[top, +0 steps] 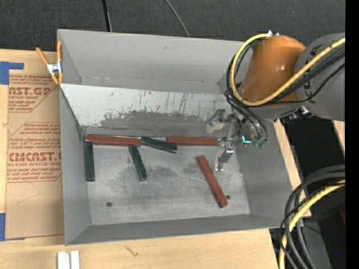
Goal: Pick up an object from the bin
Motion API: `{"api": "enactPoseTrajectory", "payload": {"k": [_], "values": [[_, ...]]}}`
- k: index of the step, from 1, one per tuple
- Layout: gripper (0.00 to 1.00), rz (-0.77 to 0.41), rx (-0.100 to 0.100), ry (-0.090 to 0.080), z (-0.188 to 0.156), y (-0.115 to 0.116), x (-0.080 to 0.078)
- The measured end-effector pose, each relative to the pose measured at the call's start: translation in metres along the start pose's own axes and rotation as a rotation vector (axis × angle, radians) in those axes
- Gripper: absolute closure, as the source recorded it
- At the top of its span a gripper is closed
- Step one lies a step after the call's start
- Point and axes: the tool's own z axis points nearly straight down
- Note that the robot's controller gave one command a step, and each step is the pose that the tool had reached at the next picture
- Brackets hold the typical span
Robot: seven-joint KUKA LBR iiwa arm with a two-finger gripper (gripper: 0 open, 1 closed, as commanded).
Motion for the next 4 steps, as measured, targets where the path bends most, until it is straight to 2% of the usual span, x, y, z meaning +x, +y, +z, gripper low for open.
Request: {"api": "enactPoseTrajectory", "payload": {"k": [1,2,3,4], "values": [[0.0,0.037,-0.001,-0.007,0.049,-0.018,0.016],[0.0,0.078,-0.001,0.0,0.094,-0.03,0.028],[1.0,0.389,-0.001,-0.017,0.105,-0.03,0.01],[1.0,0.389,-0.001,-0.017,0.105,-0.03,0.01]]}}
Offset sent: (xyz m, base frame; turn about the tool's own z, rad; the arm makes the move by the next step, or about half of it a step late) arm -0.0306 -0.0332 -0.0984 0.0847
